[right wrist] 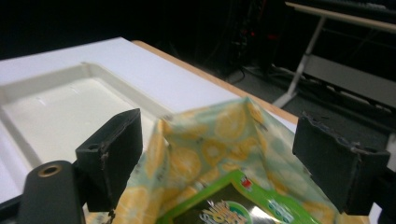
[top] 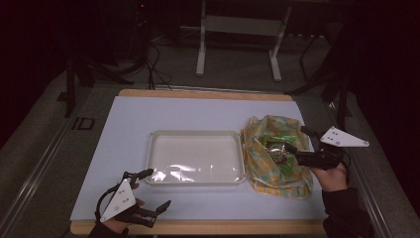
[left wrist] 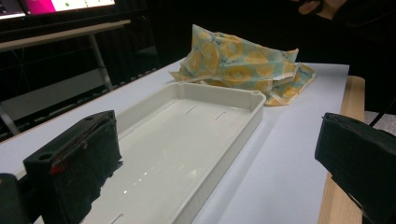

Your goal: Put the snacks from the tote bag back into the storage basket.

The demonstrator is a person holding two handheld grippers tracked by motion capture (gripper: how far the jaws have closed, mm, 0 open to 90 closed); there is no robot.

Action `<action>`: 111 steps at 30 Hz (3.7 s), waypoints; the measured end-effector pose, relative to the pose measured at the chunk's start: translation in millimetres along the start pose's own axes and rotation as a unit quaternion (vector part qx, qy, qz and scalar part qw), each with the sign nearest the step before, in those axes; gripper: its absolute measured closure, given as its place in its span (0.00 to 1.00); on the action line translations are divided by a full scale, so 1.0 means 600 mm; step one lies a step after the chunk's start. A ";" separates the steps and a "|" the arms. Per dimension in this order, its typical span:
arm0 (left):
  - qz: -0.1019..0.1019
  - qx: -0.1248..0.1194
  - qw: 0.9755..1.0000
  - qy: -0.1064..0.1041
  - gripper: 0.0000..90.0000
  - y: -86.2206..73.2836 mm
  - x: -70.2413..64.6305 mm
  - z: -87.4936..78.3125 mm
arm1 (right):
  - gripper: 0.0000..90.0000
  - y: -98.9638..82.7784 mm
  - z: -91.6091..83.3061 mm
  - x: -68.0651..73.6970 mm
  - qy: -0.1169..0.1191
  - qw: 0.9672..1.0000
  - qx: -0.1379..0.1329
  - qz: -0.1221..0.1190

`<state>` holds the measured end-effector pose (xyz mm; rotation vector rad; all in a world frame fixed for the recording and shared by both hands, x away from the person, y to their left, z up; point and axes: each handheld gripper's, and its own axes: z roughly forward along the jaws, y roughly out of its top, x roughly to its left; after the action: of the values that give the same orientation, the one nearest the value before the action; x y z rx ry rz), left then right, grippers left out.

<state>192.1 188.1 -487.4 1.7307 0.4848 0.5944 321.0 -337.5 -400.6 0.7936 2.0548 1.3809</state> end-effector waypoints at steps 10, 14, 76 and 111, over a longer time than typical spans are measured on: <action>0.002 -0.005 1.000 -0.001 0.01 0.000 0.000 0.000 | 0.23 -0.034 0.009 -0.025 -0.026 0.999 0.024 0.017; 0.000 -0.004 1.000 -0.004 0.01 -0.001 -0.001 0.001 | 0.24 -0.051 0.012 -0.036 -0.028 0.998 0.032 0.036; 0.012 -0.001 1.000 -0.005 0.01 0.001 -0.005 0.002 | 0.68 -0.182 0.106 -0.074 -0.012 0.959 0.226 0.173; 0.013 -0.001 1.000 -0.002 0.01 0.001 -0.004 0.003 | 0.99 -0.117 0.077 -0.045 -0.040 0.970 0.172 0.165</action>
<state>191.1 185.1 -487.4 1.7395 0.4585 0.6096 360.2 -349.6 -478.8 1.3689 2.2000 1.1407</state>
